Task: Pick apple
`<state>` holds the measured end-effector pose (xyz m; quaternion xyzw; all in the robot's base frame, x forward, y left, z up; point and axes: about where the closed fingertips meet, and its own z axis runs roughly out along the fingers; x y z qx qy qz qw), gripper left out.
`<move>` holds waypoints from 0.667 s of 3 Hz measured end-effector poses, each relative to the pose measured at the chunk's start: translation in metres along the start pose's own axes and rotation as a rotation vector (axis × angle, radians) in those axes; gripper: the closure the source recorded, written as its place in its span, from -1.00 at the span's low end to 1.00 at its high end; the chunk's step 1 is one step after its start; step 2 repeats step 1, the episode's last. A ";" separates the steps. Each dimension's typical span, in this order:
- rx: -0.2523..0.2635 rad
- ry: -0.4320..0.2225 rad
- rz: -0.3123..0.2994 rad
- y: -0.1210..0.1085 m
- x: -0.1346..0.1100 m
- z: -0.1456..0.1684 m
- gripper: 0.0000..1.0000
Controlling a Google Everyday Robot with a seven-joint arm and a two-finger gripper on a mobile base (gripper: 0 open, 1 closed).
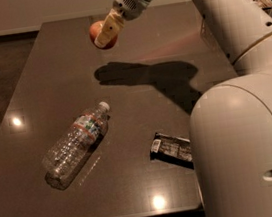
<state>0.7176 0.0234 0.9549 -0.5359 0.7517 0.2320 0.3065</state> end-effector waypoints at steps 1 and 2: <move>-0.005 -0.003 0.004 0.001 0.001 -0.001 1.00; -0.005 -0.003 0.004 0.001 0.001 -0.001 1.00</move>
Offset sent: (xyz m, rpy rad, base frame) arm 0.0000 0.0000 0.0000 0.0000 0.0000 0.0000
